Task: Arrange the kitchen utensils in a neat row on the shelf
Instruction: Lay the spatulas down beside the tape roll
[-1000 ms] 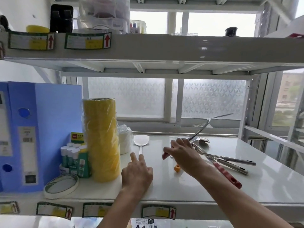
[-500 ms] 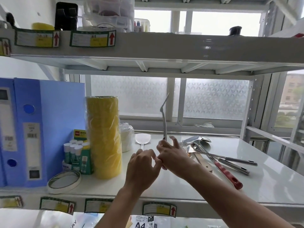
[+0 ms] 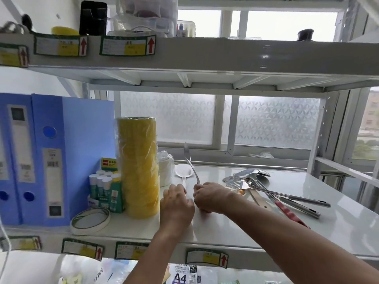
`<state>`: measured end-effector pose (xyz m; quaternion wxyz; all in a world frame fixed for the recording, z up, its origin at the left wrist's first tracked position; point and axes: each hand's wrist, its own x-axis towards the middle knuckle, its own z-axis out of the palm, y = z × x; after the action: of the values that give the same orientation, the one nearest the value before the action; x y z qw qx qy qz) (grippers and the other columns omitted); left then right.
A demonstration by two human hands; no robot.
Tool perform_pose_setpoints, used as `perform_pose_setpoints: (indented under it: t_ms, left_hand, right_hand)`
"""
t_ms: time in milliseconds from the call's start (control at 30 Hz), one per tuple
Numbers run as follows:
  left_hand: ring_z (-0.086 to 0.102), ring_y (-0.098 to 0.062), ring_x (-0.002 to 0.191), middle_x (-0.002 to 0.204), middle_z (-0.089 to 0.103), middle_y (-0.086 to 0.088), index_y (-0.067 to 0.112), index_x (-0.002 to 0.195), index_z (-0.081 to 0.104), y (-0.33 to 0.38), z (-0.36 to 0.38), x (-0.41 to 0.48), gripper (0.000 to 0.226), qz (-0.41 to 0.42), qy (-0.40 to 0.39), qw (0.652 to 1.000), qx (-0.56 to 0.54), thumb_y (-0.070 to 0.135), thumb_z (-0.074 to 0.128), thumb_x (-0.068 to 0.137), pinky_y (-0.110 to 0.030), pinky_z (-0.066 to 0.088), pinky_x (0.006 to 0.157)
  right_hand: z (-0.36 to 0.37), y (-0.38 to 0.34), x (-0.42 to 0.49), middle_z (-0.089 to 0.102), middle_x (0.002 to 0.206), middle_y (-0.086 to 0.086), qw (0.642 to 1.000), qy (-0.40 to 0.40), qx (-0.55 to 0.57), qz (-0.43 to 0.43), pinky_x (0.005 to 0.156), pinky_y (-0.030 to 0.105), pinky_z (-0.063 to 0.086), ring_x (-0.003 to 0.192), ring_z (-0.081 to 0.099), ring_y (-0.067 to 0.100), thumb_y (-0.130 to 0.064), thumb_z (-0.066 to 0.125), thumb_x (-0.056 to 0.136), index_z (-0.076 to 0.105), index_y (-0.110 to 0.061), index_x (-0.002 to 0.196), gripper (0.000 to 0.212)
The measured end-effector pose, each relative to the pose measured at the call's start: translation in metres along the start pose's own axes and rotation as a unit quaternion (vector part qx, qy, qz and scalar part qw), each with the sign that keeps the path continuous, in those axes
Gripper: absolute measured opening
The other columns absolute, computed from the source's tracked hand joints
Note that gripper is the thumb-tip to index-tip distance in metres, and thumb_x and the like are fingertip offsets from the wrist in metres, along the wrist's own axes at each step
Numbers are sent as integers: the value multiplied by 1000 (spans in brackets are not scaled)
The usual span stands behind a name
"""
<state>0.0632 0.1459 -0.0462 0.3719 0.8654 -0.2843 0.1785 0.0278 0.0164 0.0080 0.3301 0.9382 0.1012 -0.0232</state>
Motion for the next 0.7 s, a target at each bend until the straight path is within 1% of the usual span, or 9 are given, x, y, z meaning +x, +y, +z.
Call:
perform_pose_setpoints:
  t_ms: [133, 233, 333, 400, 433, 500, 567, 633, 700]
  left_hand:
    - [50, -19, 106, 115, 53, -2, 20, 119, 53, 0, 2, 1, 25, -7, 2, 1000, 21, 27, 50, 95, -32, 42, 91]
    - [52, -22, 108, 117, 53, -6, 17, 121, 51, -3, 3, 3, 28, -21, -6, 1000, 12, 25, 51, 94, -34, 43, 92]
    - [53, -26, 108, 116, 53, -8, 15, 117, 49, -3, 4, 4, 26, -29, -13, 1000, 2, 24, 52, 93, -39, 44, 94]
    - [53, -27, 109, 117, 53, -9, 14, 117, 49, -3, 5, 4, 27, -33, -13, 999, 7, 25, 51, 93, -39, 44, 94]
    - [53, -27, 109, 117, 53, -9, 14, 118, 49, -3, 5, 4, 27, -36, -14, 999, 12, 25, 50, 93, -39, 44, 95]
    - [53, -27, 111, 118, 53, -9, 15, 119, 49, -4, 5, 4, 27, -34, -18, 999, 21, 25, 48, 94, -40, 44, 96]
    - [52, -27, 113, 121, 53, -8, 15, 120, 50, -4, 7, 5, 28, -32, -29, 999, 21, 25, 47, 94, -42, 43, 98]
    - [51, -28, 116, 124, 53, -7, 17, 122, 51, -4, 6, 6, 29, -35, -42, 998, 20, 24, 45, 95, -42, 41, 99]
    - [50, -27, 119, 127, 53, -5, 19, 125, 52, -4, 6, 7, 31, -36, -62, 997, 27, 26, 44, 96, -42, 39, 100]
  right_hand:
    - [4, 5, 10, 58, 133, 7, 1000, -4, -19, -12, 92, 44, 56, 145, 30, 28, -14, 68, 90, 72, -10, 114, 25]
    - [8, 8, 11, 47, 139, 13, 999, 17, -34, -25, 89, 48, 57, 148, 23, 36, -11, 68, 89, 73, -10, 114, 25]
    - [16, 10, 8, 55, 118, 20, 995, 68, -23, -69, 83, 48, 60, 128, 47, 43, -5, 75, 78, 72, -9, 109, 31]
    - [23, 12, 5, 60, 105, 14, 991, 119, -20, -59, 73, 39, 61, 104, 63, 34, -2, 69, 79, 66, -14, 115, 38]
    - [26, 11, 2, 61, 106, 11, 989, 136, -1, -50, 70, 36, 61, 98, 65, 29, 0, 62, 84, 61, -14, 122, 40]
    - [29, 7, -1, 60, 114, 9, 988, 140, 34, -49, 74, 39, 61, 102, 63, 26, -1, 49, 91, 50, -11, 133, 43]
    - [27, 3, -6, 60, 119, 9, 985, 150, 65, -46, 80, 38, 60, 108, 62, 24, -3, 41, 93, 48, -7, 135, 43]
    - [26, 1, -9, 59, 125, 10, 981, 155, 108, -39, 87, 33, 57, 116, 60, 24, 0, 47, 92, 49, -5, 134, 43]
    - [28, -1, -10, 57, 135, 10, 978, 155, 134, -36, 95, 34, 55, 124, 58, 25, 5, 54, 87, 48, -6, 137, 51]
